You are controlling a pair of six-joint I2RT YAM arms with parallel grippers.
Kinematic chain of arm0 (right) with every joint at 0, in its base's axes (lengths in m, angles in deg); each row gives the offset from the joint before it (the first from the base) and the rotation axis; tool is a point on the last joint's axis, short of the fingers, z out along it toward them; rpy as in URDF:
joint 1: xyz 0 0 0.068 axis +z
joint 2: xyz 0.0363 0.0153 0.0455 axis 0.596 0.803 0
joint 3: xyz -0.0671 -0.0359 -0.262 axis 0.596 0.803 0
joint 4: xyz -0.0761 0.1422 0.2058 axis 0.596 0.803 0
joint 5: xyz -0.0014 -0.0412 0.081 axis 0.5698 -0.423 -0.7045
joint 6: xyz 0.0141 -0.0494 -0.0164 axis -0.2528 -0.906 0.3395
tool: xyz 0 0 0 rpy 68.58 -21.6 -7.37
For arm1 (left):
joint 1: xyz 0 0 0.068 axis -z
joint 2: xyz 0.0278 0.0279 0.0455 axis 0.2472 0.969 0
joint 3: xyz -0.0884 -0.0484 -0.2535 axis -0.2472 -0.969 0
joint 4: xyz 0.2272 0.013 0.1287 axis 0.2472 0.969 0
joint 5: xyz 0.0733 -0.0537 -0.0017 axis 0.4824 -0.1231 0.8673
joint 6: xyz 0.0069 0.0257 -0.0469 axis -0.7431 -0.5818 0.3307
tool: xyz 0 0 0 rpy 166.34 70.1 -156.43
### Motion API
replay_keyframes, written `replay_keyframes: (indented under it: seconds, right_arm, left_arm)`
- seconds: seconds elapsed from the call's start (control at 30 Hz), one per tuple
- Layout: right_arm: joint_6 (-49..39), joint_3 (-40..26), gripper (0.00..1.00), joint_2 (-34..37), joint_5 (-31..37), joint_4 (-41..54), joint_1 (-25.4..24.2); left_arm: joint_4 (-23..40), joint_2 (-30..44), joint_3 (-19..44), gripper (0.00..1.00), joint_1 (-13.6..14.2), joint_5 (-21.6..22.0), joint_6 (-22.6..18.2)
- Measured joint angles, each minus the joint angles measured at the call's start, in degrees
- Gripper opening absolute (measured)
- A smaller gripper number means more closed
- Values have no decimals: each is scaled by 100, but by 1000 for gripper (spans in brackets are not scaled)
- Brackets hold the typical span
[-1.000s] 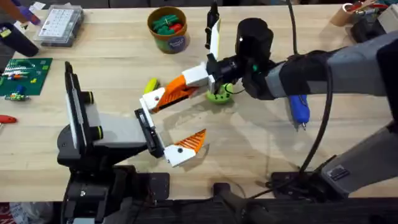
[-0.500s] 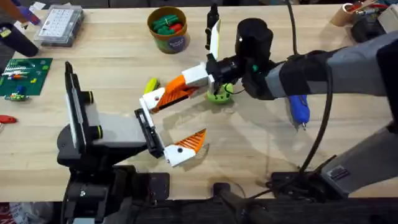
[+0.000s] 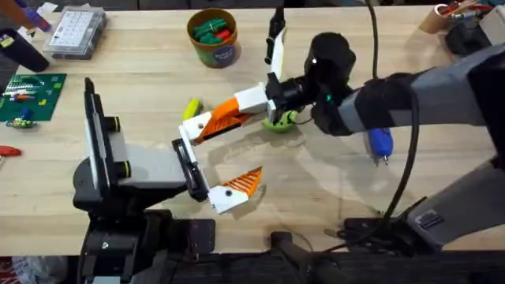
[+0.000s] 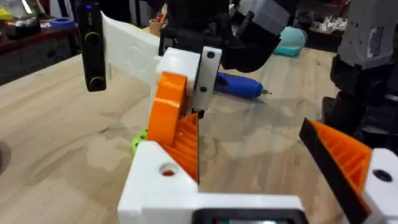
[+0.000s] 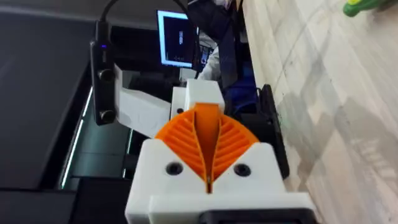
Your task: Pick up the gripper from the table and insert it into the empty holder that is missing its gripper. Then pick up a screw, insert it into the mounting hole, and use the screwdriver to tighten it. Finally, clean up the table by picking up the vegetable and placing it into the bucket.
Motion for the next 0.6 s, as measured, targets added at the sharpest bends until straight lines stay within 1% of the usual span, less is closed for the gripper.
replay_keyframes:
  seconds: [0.17,0.6]
  right_arm:
    - [162,185,18,-2,60,-217,-26]
    - [205,220,18,-2,285,-279,122]
  left_arm:
    - [17,0,0,987,0,-101,106]
    - [17,0,0,986,-2,-84,152]
